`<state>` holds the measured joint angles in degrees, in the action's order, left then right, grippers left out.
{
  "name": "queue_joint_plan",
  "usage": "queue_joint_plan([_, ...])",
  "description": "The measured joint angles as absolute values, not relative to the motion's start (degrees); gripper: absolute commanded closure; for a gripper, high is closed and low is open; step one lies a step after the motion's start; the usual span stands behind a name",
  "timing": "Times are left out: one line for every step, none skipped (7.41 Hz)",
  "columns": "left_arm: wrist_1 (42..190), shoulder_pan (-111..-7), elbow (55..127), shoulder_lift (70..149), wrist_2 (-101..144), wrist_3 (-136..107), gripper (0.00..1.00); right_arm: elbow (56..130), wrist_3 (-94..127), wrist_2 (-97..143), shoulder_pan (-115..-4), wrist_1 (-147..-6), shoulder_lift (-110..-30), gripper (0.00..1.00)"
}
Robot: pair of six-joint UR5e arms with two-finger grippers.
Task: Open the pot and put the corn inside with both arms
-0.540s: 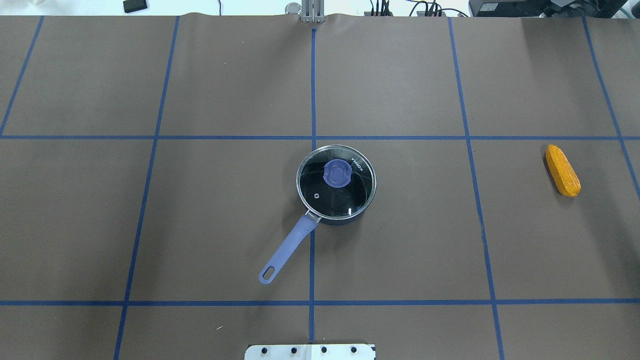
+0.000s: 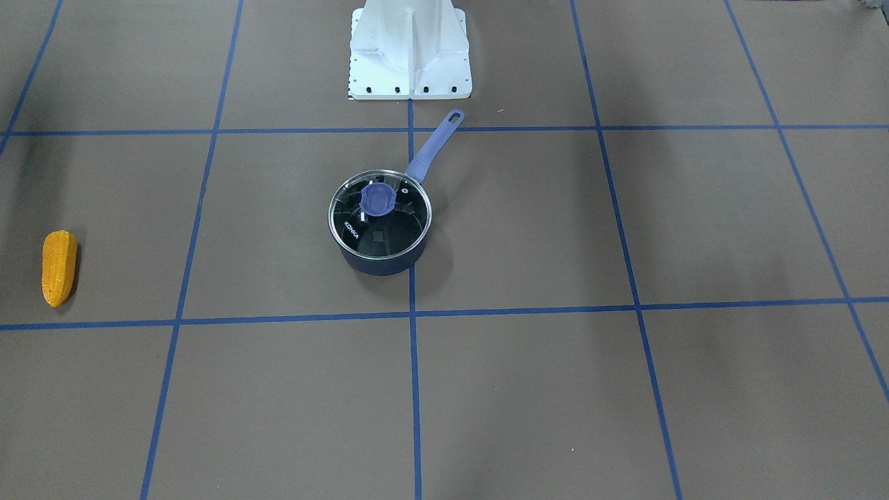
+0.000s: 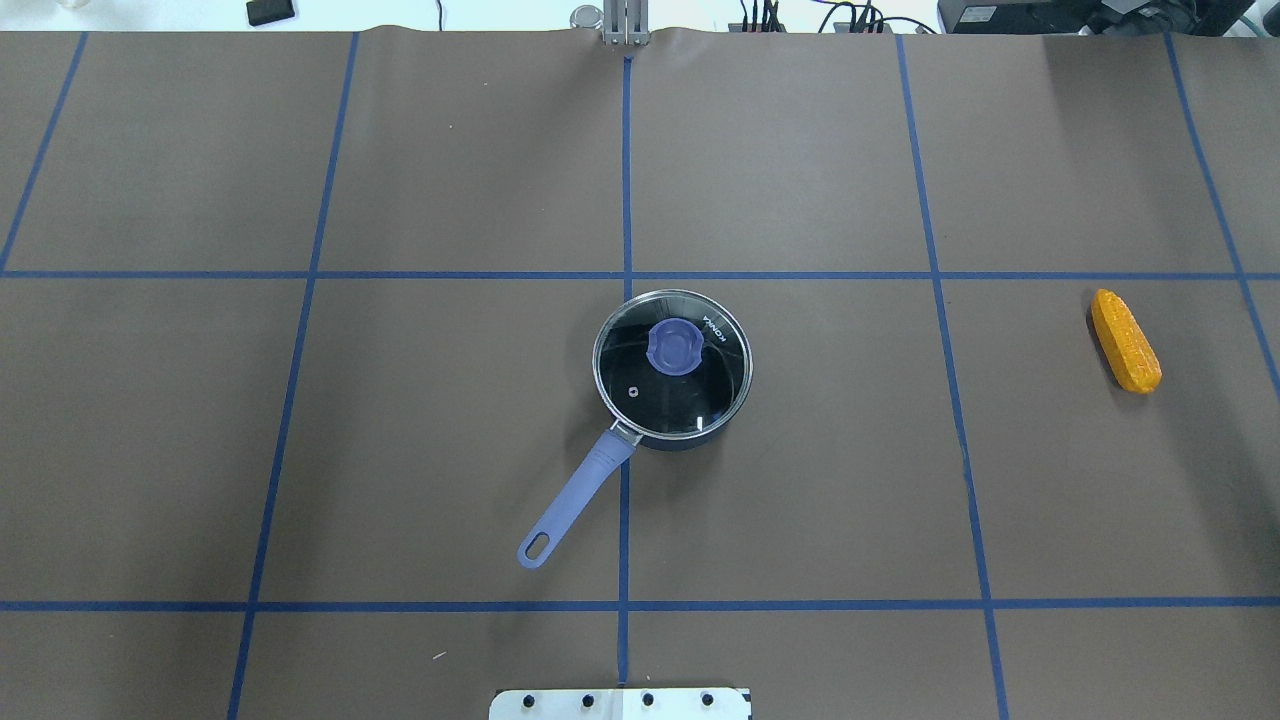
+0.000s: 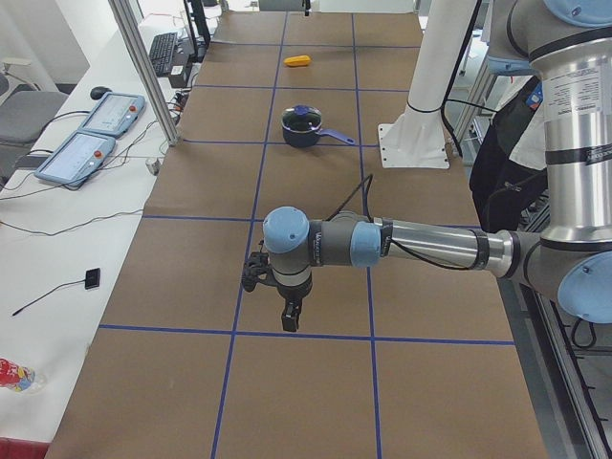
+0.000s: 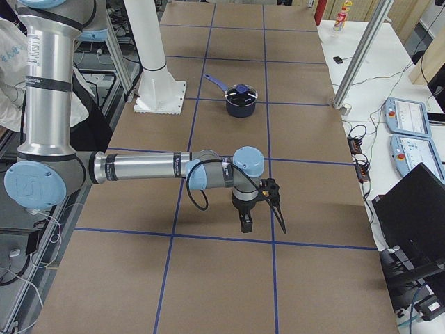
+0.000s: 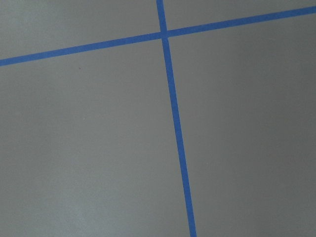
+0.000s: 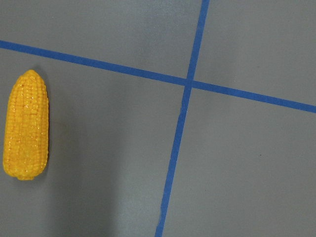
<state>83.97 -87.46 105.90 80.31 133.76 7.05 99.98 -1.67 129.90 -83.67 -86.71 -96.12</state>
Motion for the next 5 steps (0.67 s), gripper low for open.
queue_joint_plan([84.0, -87.5, 106.3, 80.4, 134.8, 7.1, 0.02, 100.6, -1.7, 129.9, -83.7, -86.6, -96.1, 0.0])
queue_joint_plan([83.9, -87.5, 106.9, 80.7, 135.3, 6.9, 0.02, 101.2, -1.7, 129.8, -83.7, -86.6, -95.9, 0.0])
queue_joint_plan([83.8, -87.5, 107.6, 81.4, 135.5, 6.6, 0.02, 101.6, -1.5, 129.7, -83.4, -86.2, -95.3, 0.0])
queue_joint_plan([83.9, -87.5, 108.5, 81.8, 135.5, 6.5, 0.02, 101.7, -1.2, 129.5, -83.0, -84.9, -94.3, 0.0])
queue_joint_plan([84.6, -87.5, 108.8, 82.7, 135.5, 6.5, 0.02, 101.6, -1.1, 129.1, -82.8, -82.3, -93.4, 0.0])
